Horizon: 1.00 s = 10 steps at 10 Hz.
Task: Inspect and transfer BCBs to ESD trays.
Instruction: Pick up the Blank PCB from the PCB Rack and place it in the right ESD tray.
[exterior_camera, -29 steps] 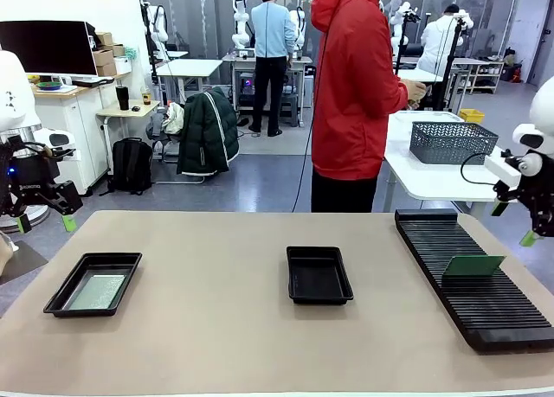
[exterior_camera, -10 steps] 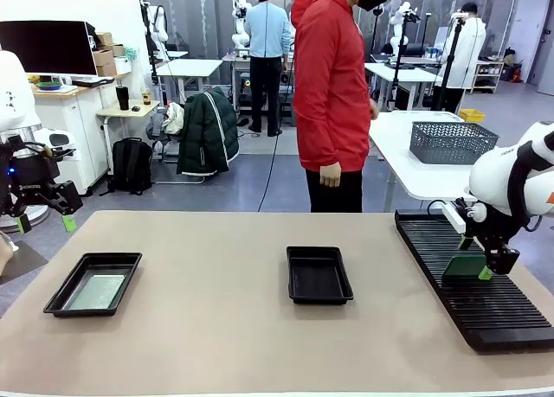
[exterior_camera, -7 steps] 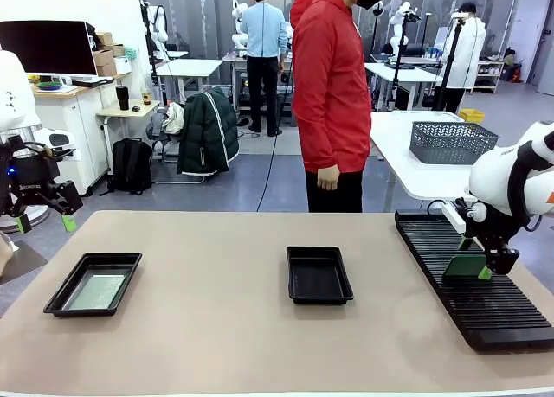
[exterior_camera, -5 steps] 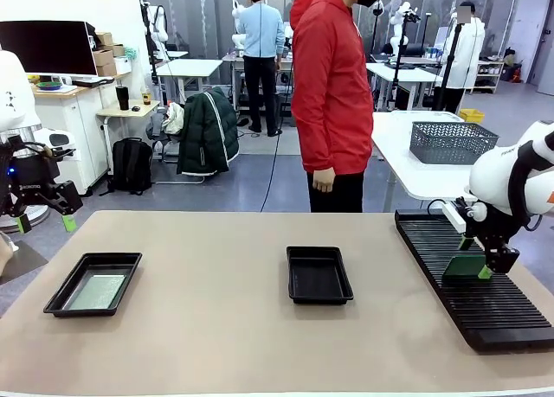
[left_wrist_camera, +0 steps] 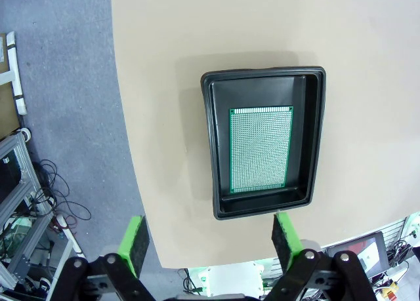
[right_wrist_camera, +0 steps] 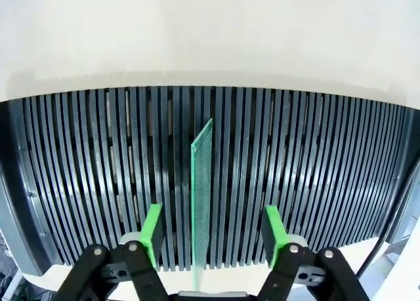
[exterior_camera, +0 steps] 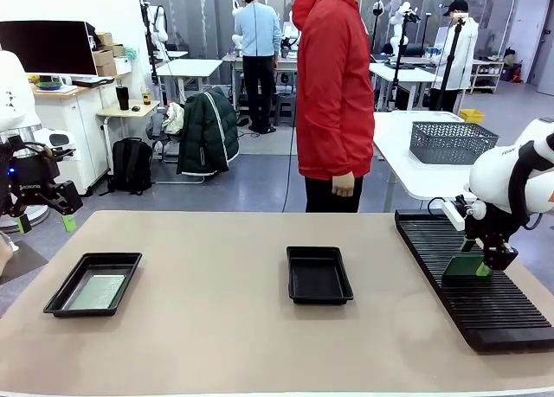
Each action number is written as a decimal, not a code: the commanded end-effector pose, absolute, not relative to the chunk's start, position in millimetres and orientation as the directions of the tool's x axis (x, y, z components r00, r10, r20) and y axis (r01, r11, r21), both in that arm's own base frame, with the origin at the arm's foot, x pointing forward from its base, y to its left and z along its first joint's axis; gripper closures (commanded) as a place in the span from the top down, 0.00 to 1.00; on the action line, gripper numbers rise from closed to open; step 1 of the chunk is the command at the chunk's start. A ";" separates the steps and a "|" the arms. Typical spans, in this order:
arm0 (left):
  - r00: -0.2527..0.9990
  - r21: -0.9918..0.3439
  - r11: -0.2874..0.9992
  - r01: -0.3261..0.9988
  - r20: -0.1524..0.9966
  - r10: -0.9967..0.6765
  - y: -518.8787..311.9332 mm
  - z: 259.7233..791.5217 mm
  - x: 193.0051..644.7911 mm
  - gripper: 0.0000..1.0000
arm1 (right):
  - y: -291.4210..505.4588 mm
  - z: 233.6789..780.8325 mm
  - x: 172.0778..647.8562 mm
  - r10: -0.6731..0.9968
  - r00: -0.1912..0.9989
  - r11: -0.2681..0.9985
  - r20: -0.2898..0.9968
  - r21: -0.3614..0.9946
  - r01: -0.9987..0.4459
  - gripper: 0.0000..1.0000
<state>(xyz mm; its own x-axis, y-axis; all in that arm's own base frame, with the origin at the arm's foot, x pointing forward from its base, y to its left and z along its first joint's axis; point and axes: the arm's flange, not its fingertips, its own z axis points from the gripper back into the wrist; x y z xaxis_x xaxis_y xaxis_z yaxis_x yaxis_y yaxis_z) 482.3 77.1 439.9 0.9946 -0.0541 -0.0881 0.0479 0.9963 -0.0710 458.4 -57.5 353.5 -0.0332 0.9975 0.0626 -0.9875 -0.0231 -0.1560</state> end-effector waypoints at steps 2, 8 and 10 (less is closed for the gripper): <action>0.995 -0.074 0.996 0.044 -0.081 -0.050 77.9 437.7 481.3 1.00 | -57.6 359.0 456.1 1.000 0.000 0.004 0.026 -0.134 -0.991 0.51; 0.995 -0.074 0.996 0.044 -0.081 -0.050 77.9 437.7 481.3 1.00 | -58.9 358.1 455.2 1.000 0.012 0.016 0.028 -0.131 -0.991 0.18; 0.995 -0.074 0.996 0.044 -0.081 -0.050 77.9 437.7 481.3 1.00 | -59.3 358.8 454.8 1.000 0.013 0.017 0.028 -0.129 -0.991 0.07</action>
